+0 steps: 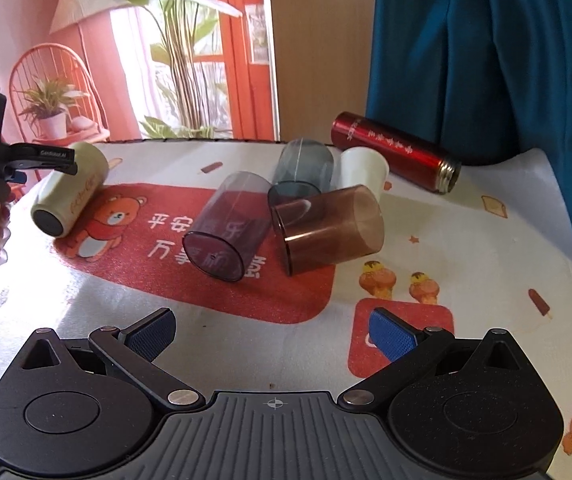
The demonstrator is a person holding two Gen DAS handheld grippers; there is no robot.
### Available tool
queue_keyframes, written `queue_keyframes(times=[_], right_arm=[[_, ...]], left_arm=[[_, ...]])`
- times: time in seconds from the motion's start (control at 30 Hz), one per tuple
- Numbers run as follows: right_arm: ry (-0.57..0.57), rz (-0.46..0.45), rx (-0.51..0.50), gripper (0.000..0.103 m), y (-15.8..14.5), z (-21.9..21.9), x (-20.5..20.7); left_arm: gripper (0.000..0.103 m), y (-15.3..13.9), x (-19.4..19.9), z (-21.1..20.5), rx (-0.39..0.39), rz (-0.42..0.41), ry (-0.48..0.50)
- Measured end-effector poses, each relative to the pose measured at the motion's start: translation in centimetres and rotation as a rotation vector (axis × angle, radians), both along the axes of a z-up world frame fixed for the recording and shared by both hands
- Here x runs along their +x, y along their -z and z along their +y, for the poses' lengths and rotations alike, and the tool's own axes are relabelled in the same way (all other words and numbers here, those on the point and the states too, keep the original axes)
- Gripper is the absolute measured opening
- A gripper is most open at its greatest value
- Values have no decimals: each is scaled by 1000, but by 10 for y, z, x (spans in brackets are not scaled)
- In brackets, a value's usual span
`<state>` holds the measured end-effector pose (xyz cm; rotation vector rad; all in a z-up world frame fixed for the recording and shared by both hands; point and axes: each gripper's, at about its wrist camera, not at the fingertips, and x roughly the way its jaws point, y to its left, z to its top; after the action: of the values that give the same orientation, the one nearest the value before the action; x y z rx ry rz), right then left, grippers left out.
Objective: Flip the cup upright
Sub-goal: 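Move the left gripper to the pale green cup lying on its side, then close the left gripper on the pale green cup's body and lift it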
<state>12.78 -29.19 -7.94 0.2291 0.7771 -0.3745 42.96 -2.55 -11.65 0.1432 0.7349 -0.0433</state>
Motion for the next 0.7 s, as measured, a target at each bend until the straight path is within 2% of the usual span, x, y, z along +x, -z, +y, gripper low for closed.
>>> queue_keyframes(times=[0.13,0.23,0.3,0.33,0.4,0.57,0.7], right_arm=[[-4,15,11,103,9,-1,6],[-7,30,17,103,13,-1,11],[-10,40,21,103,16,0,14],[-12,44,20,103,17,0,15],[-17,47,11,103,16,2,15],[-15,36,12,103,12,3,11],[-24,32,28,103,10,9,6]], left_arm=[[98,14,17,2,-13,36,12],[98,25,26,3,-19,98,30],[91,33,29,6,-44,132,45],[79,34,27,7,-57,131,49],[79,34,20,7,-59,126,24],[79,32,-6,3,-58,156,41],[79,30,-46,-5,-49,185,58]])
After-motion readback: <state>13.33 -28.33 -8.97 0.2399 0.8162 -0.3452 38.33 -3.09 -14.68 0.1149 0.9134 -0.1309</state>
